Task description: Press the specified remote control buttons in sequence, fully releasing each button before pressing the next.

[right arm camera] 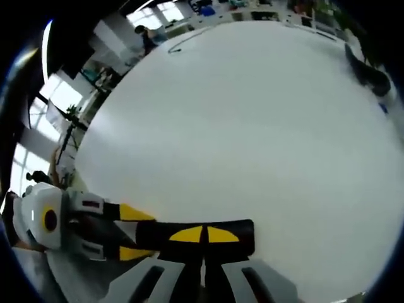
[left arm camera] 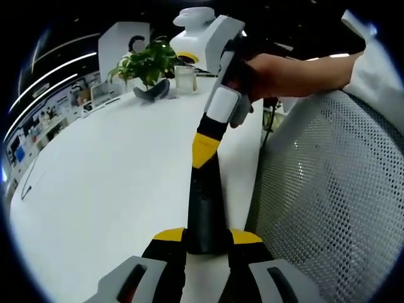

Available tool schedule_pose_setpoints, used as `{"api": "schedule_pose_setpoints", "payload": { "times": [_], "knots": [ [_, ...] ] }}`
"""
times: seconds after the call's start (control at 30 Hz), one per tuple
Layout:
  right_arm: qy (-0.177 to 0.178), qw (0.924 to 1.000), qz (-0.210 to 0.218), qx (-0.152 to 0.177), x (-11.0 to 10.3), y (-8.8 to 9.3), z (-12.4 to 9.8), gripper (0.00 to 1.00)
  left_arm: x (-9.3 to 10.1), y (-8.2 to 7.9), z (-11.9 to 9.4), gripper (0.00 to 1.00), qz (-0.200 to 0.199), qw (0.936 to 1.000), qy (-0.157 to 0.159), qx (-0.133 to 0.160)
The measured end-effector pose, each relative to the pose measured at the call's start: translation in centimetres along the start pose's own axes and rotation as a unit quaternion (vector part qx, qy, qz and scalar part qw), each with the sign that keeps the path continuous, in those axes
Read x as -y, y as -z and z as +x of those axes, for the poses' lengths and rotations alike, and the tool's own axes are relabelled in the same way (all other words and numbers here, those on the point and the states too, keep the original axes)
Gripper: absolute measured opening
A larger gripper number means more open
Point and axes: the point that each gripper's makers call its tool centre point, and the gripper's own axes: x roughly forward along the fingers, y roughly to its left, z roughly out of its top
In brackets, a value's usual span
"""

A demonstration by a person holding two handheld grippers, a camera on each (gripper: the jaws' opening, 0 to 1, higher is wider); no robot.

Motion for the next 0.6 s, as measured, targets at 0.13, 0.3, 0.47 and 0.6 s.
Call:
{"api": "schedule_pose_setpoints", "payload": {
  "times": [0.13,0.3,0.47,0.6],
  "knots": [
    [-0.003,1.0000,-0.004,-0.008,-0.22,0.24,0.01,0.00,-0.01,0.01,0.02,0.24,0.000,1.0000,0.000,-0.001],
    [-0.006,0.9999,-0.001,-0.016,-0.33,0.40,-0.04,0.00,0.01,-0.01,0.01,0.24,0.002,1.0000,0.000,0.000],
    [-0.015,0.9997,0.009,-0.019,-0.42,0.47,-0.11,0.00,0.00,-0.02,-0.02,0.24,0.003,1.0000,0.000,-0.001],
    [-0.024,0.9991,0.029,-0.022,-0.37,0.52,-0.16,0.00,0.00,0.00,-0.02,0.24,0.002,1.0000,0.000,-0.001]
  ]
}}
